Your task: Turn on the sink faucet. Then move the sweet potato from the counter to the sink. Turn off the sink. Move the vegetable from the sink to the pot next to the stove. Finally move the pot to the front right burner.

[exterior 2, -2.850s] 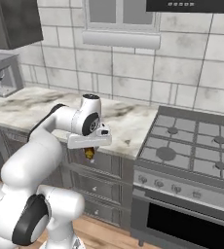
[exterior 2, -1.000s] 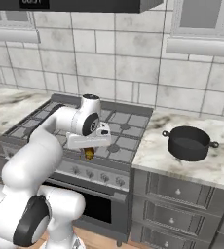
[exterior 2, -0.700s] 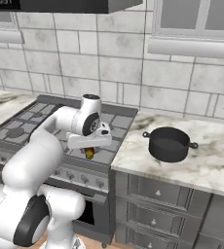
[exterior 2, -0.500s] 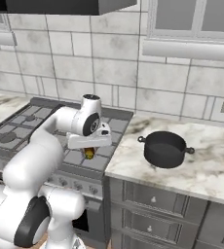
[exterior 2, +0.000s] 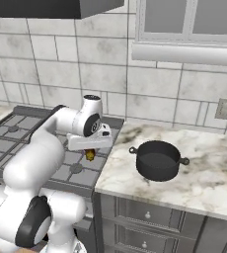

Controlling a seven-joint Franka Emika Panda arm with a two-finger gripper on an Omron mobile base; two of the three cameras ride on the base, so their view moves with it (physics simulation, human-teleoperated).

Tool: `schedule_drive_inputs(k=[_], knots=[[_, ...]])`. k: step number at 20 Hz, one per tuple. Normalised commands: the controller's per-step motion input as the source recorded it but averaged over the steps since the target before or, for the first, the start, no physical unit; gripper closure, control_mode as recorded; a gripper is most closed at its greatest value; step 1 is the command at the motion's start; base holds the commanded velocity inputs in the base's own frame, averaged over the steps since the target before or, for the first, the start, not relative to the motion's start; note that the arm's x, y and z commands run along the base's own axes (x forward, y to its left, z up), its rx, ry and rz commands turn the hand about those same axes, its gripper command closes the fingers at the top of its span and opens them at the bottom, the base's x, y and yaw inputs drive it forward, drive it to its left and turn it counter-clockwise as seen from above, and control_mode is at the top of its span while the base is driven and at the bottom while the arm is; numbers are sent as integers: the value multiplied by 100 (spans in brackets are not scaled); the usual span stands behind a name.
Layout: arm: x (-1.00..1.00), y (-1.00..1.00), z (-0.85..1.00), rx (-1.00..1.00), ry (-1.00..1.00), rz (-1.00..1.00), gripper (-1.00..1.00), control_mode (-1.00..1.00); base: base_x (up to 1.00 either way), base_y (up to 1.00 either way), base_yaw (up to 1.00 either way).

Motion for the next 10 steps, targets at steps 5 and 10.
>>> schedule_drive_inputs(k=[5,10], knots=[[0,0,0,0,0,0,100,100,14,-1,-8],[0,0,0,0,0,0,100,-100,0,0,0]])
